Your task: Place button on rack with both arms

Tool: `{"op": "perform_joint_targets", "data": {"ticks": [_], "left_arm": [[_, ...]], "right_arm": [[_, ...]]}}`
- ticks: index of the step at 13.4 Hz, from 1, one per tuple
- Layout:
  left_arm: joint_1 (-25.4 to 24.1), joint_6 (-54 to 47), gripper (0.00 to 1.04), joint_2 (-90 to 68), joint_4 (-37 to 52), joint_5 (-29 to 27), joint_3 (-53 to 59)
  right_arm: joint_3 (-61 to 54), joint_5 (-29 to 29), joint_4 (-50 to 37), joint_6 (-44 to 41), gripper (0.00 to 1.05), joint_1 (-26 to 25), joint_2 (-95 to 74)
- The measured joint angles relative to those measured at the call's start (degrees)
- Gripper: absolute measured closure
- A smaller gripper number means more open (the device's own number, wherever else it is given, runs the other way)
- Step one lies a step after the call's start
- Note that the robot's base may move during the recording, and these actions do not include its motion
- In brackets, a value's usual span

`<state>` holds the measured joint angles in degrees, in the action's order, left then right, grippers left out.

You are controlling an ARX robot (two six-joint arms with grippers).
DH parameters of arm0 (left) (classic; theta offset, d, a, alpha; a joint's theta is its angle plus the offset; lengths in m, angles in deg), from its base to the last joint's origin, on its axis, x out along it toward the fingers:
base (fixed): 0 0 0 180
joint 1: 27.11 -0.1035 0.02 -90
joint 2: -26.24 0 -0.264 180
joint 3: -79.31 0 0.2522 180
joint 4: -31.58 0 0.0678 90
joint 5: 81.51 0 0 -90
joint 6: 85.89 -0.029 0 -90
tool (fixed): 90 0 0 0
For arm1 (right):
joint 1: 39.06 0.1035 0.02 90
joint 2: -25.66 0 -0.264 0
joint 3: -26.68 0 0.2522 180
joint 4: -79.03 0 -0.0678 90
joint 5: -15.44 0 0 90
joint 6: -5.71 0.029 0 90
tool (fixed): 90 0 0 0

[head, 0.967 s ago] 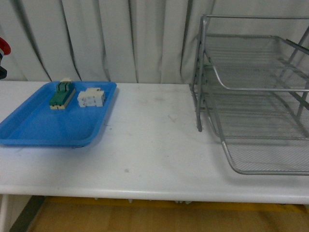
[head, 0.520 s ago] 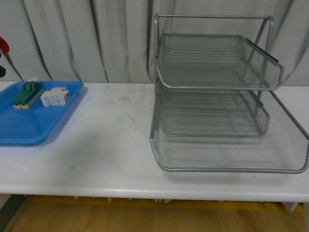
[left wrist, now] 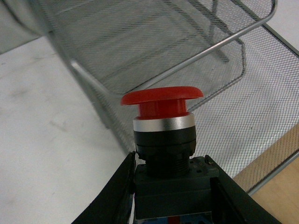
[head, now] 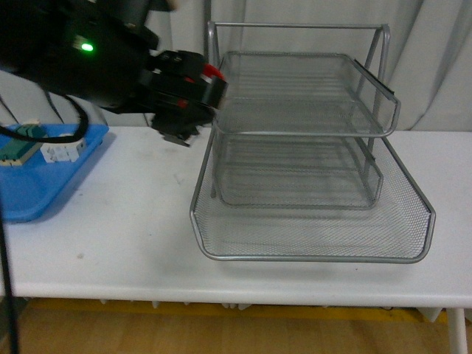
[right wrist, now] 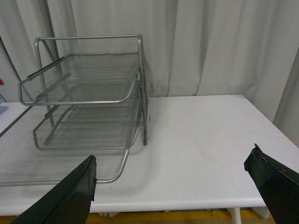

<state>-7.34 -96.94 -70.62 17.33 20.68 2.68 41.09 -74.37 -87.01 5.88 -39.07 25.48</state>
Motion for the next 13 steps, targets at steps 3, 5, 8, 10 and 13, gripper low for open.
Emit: {"op": "perform_joint_targets", "data": {"ticks": [3, 5, 8, 10, 13], "left_arm": [[5.8, -8.2, 0.68, -21.0, -9.0, 4.4, -20.9], [7.1, -10.3, 0.68, -26.0, -11.8, 4.0, -25.4], [6.6, -11.5, 0.29, -27.7, -11.3, 4.4, -26.4], [4.8, -9.9, 0.06, -16.3, -4.8, 8.9, -16.5], [-1.5, 1.2, 0.12, 3.5, 24.3, 0.3, 6.5]], "right_arm": [[0.0, 0.0, 0.0, 0.0, 0.06, 0.0, 0.0], [0.0, 0.0, 0.0, 0.0, 0.06, 0.0, 0.0], [0.0, 0.0, 0.0, 0.0, 0.06, 0.0, 0.0], [0.0, 0.0, 0.0, 0.0, 0.06, 0.0, 0.0], [0.0, 0.0, 0.0, 0.0, 0.06, 0.0, 0.0]]}}
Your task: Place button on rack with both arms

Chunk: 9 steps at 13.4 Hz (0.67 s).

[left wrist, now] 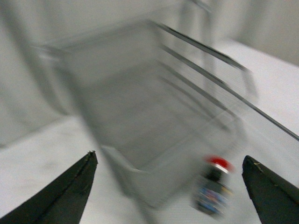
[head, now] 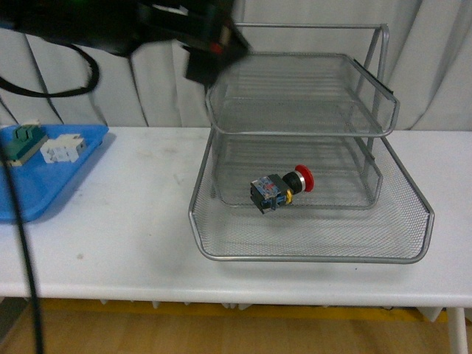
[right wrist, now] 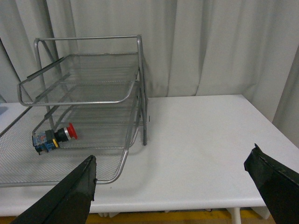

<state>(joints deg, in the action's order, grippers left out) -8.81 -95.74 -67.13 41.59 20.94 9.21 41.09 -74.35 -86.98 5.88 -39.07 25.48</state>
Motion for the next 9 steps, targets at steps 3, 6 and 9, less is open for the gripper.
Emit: {"op": "perform_joint_targets", "data": {"ticks": [3, 6, 9], "left_arm": [[-4.2, 8.4, 0.56, 8.0, 28.7, -26.4, 25.3], [-8.3, 9.5, 0.97, 18.5, 31.0, -22.7, 36.6], [-11.8, 9.6, 1.03, 28.3, 29.5, -19.4, 44.6]], "right_arm": [[0.0, -0.2, 0.0, 0.0, 0.06, 0.0, 0.0], [0.0, -0.2, 0.0, 0.0, 0.06, 0.0, 0.0], [0.0, -0.2, 0.0, 0.0, 0.06, 0.0, 0.0]]}}
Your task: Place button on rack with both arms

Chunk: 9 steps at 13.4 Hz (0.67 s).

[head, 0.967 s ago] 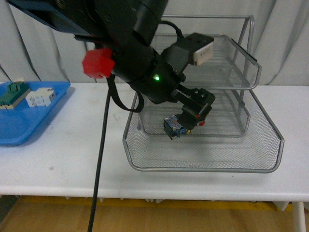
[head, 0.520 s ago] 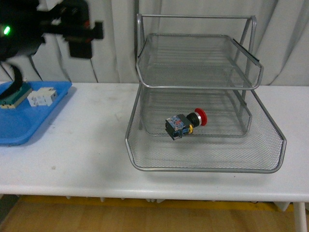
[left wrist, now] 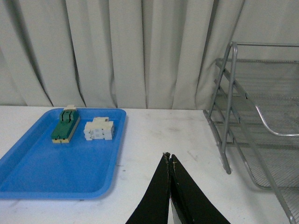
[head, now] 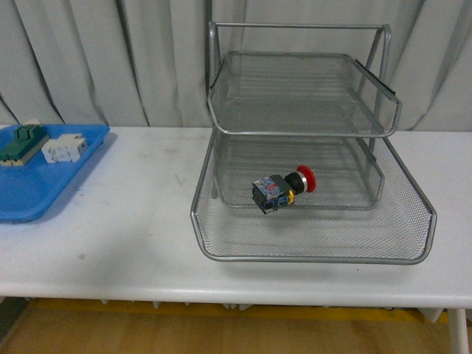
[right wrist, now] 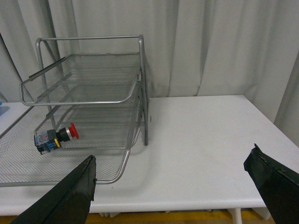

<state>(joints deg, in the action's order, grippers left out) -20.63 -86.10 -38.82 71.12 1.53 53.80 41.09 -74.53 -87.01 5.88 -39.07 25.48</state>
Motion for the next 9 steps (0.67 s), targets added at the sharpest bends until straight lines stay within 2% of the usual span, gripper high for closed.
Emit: {"op": "perform_joint_targets", "data": {"ticks": [3, 4, 5, 9], "left_arm": [[-1.9, 0.0, 1.03, 8.3, -4.4, 2.3, 4.9], [-4.0, 0.0, 1.03, 11.2, -5.8, 5.2, 5.9], [-6.5, 0.0, 1.03, 11.6, -2.6, 6.3, 8.2], [-6.3, 0.0, 1.03, 25.2, -14.7, 7.0, 10.8]], "right_arm": [[0.0, 0.0, 0.0, 0.0, 0.06, 0.0, 0.0], [0.0, 0.0, 0.0, 0.0, 0.06, 0.0, 0.0], [0.0, 0.0, 0.0, 0.0, 0.06, 0.0, 0.0], [0.0, 0.0, 0.0, 0.0, 0.06, 0.0, 0.0]]}}
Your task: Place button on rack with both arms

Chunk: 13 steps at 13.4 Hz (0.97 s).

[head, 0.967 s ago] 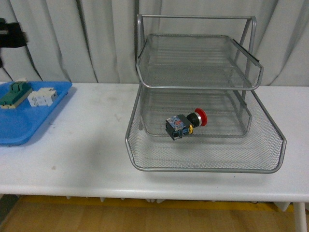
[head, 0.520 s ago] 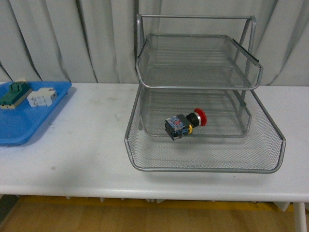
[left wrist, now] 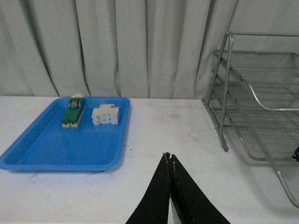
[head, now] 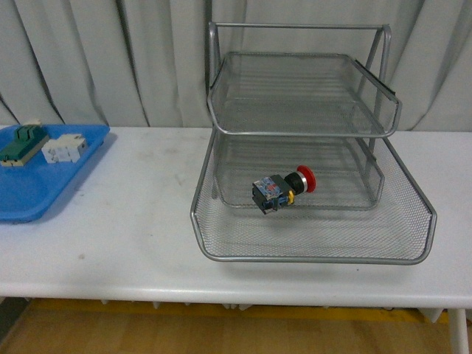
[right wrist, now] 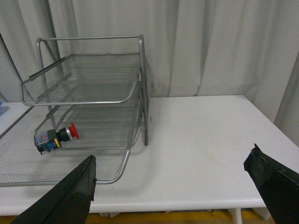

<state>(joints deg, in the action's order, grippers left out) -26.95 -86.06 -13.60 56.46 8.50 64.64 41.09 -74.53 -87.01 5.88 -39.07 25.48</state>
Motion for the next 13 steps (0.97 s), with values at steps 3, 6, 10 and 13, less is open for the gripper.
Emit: {"op": "perform_joint_targets", "data": {"ticks": [3, 6, 10, 13], "left_arm": [[0.0, 0.0, 1.03, 10.5, -9.4, 0.0, 0.4], [0.0, 0.0, 1.03, 17.5, -16.3, 0.0, 0.4], [0.0, 0.0, 1.03, 24.4, -23.1, 0.0, 0.4], [0.0, 0.0, 1.03, 28.4, -27.1, 0.0, 0.4]], "right_arm": [[0.0, 0.0, 0.0, 0.0, 0.06, 0.0, 0.0], [0.0, 0.0, 0.0, 0.0, 0.06, 0.0, 0.0], [0.0, 0.0, 0.0, 0.0, 0.06, 0.0, 0.0], [0.0, 0.0, 0.0, 0.0, 0.06, 0.0, 0.0]]}}
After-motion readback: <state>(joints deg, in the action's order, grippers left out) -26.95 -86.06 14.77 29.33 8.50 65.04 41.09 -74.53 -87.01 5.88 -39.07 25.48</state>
